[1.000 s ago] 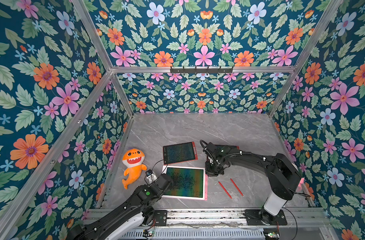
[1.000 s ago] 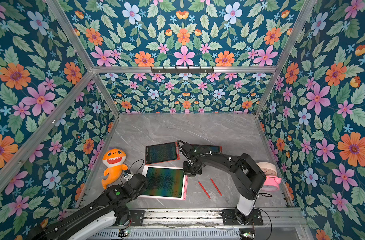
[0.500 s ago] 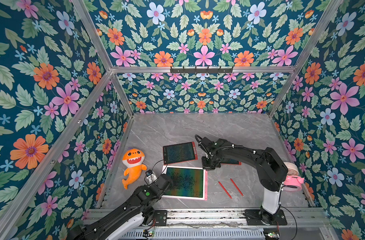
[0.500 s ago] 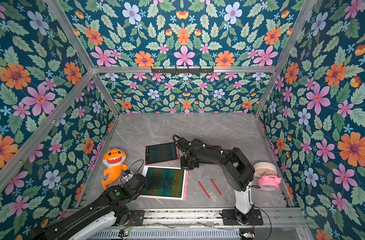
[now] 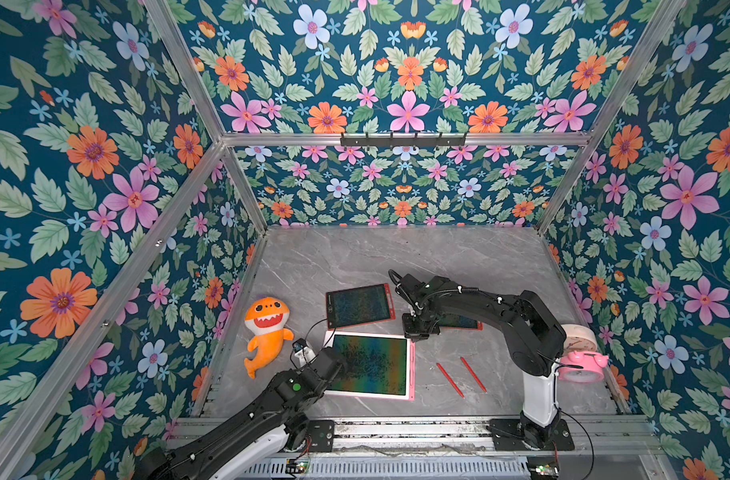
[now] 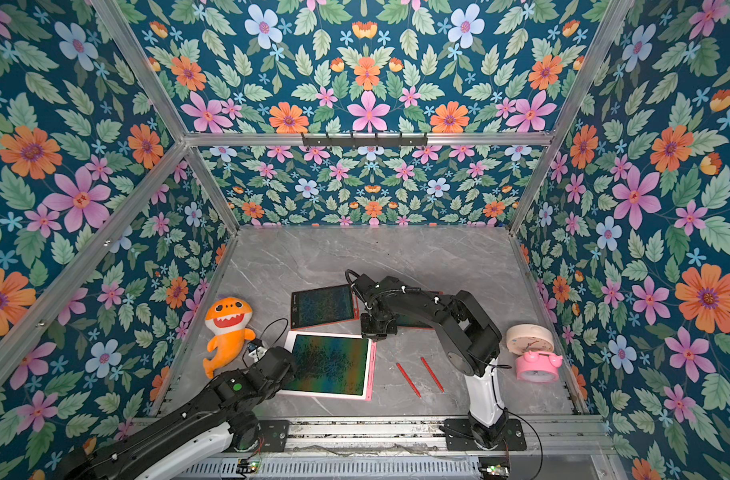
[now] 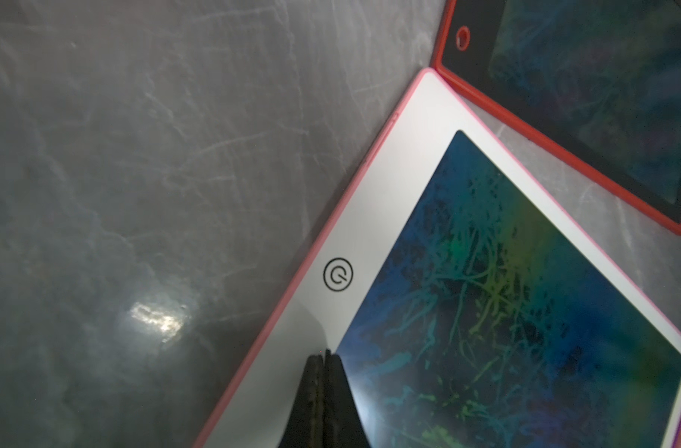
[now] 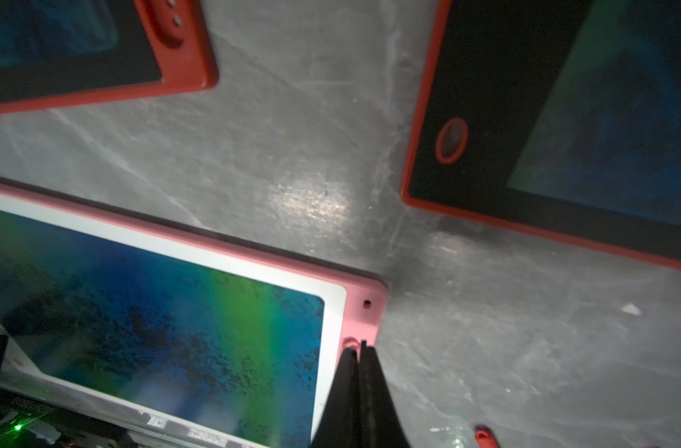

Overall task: Place the stylus back onto the writing tablet
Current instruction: Place the stylus on the writing tablet.

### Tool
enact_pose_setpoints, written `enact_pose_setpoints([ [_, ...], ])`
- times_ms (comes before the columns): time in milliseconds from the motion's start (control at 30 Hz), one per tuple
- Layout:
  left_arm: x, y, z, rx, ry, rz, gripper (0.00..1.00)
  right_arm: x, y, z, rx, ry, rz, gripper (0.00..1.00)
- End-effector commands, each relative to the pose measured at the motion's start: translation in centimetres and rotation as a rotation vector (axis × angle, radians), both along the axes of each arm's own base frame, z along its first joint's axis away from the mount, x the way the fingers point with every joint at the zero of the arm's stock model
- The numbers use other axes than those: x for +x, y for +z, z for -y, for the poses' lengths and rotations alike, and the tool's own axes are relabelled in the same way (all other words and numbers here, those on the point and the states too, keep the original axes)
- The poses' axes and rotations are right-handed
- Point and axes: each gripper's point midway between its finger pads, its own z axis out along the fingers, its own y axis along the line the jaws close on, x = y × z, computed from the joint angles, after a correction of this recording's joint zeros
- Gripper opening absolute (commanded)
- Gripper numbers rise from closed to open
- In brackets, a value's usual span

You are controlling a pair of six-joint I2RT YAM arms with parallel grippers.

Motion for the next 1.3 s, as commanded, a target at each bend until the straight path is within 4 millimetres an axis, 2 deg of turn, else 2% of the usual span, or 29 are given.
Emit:
enact_pose_setpoints([
  [0,-0.6,-0.5,-0.4,0.019,-0.006,-0.032,0.00,-0.1,-0.2,-0.1,0.000,0.014,-0.012,0.04],
  [367,-0.6,-0.5,-0.3,0.015,-0.007,-0.032,0.00,-0.2,-1.0,-0.4,0.003,0.028,-0.029,0.04],
  [633,-0.6,-0.6,-0.3,0.013,-0.003,-0.034,0.00,-0.7,-1.2,0.3,-0.019,0.042,-0.042,0.04],
  [1033,-0.7,-0.7,-0.3,0.012,-0.003,-0.040,0.00,-1.1,-0.8,0.6,-0.027,0.047,-0.037,0.05],
  [1267,-0.7,-0.7,-0.3,0.011,-0.004,-0.040,0.00,-0.8,0.2,0.4,-0.019,0.043,-0.013,0.05],
])
